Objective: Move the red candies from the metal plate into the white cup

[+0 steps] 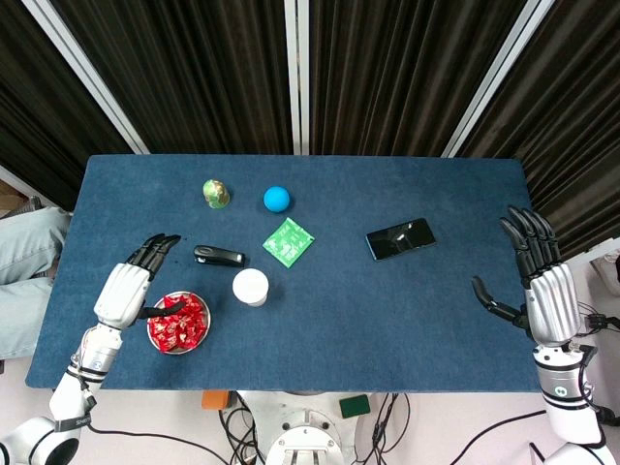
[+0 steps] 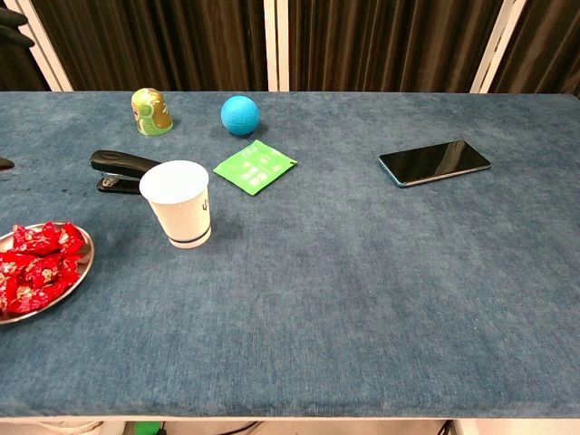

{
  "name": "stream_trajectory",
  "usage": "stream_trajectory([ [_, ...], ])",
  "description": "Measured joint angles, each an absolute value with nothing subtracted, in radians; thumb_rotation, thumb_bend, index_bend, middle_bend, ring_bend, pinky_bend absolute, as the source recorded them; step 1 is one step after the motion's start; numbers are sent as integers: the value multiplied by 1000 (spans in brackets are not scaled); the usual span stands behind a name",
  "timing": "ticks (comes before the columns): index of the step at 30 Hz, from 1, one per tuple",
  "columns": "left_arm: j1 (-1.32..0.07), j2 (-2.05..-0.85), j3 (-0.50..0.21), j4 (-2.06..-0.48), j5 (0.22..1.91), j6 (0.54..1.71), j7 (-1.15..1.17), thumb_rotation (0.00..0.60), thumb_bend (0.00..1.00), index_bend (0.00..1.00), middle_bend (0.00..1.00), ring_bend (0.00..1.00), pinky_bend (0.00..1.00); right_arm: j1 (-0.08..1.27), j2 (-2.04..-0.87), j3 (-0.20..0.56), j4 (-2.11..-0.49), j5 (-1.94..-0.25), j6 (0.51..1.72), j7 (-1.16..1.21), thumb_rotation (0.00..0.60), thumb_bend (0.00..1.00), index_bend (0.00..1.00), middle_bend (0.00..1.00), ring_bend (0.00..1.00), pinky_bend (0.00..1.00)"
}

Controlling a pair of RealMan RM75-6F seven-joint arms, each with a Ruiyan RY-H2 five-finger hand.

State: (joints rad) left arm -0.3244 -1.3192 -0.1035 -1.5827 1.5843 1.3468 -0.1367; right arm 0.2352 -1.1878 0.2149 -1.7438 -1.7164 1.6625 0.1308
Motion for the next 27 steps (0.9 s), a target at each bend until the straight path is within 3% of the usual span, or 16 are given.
stream_trajectory([
  [15, -317, -1271, -57, -1636, 1607, 1356, -80, 600, 3, 88, 118, 75, 271, 222, -1170, 199, -1739, -1718, 1685, 138, 600, 357, 0, 0, 0, 0],
  [22, -294, -1231, -10, -1664, 1613, 1347, 15, 600, 35, 208, 176, 88, 283, 200, -1141, 198, -1762, -1729, 1720, 117, 600, 357, 0, 0, 0, 0],
  [27, -272, -1214, 18, -1664, 1585, 1329, 110, 600, 88, 325, 297, 162, 335, 193, -1131, 194, -1760, -1729, 1722, 110, 600, 357, 0, 0, 0, 0],
])
